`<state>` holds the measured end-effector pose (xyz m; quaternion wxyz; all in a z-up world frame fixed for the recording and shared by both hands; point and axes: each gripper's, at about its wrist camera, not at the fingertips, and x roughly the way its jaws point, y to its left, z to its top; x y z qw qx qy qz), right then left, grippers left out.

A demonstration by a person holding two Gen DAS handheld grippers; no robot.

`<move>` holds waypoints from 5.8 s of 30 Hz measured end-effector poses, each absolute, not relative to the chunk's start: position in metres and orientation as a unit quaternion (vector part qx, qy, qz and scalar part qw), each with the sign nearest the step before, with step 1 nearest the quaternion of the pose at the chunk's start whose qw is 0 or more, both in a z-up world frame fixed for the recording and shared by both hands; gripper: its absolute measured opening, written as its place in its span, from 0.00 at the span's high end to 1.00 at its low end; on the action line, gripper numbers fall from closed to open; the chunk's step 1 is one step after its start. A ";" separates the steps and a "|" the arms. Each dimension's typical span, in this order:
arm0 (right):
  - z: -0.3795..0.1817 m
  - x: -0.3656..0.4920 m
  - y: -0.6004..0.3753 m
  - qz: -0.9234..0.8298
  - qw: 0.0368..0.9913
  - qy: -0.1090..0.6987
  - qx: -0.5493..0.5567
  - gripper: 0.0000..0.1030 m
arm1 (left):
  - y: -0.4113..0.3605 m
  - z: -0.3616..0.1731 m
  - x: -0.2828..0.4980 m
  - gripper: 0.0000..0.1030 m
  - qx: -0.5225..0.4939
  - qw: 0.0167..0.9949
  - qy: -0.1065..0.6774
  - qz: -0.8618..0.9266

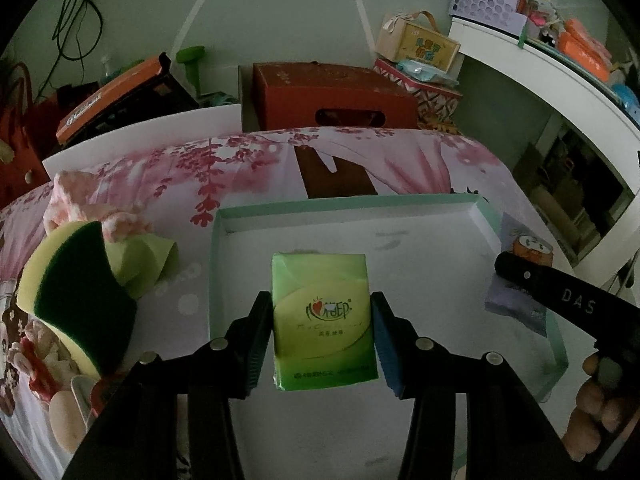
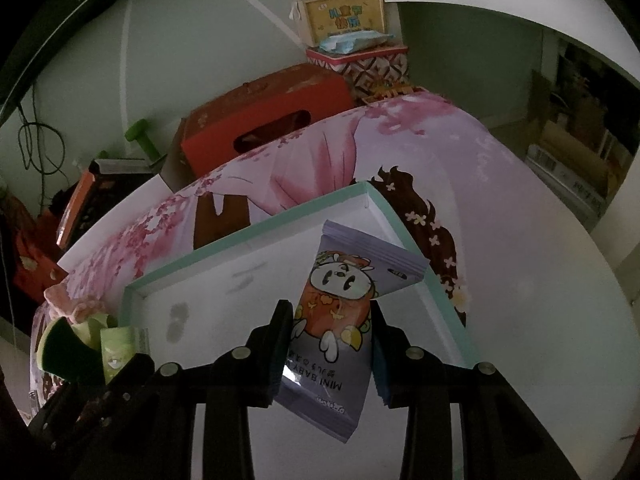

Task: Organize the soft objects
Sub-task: 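Open both tools to drop the tissue pack and wipes packet into the tray, then move both tools back toward the pile of soft items, then grasp the beige sponge puff with the left tool while the right tool grasps the leopard scrunchie, then carry the sponge puff and leopard scrunchie over the tray with both tools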

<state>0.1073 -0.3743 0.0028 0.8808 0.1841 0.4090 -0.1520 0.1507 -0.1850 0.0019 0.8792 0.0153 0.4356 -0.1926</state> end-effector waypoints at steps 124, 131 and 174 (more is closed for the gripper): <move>-0.012 0.078 -0.132 0.158 0.871 0.466 0.007 0.77 | 0.017 -0.030 0.132 0.41 -0.140 0.814 0.563 -0.011; -0.019 0.080 -0.129 0.167 0.864 0.474 0.011 0.83 | 0.013 -0.036 0.135 0.54 -0.136 0.810 0.570 -0.017; 0.070 0.054 -0.145 0.201 0.934 0.286 0.070 0.91 | 0.043 0.044 0.109 0.56 -0.176 0.888 0.424 -0.012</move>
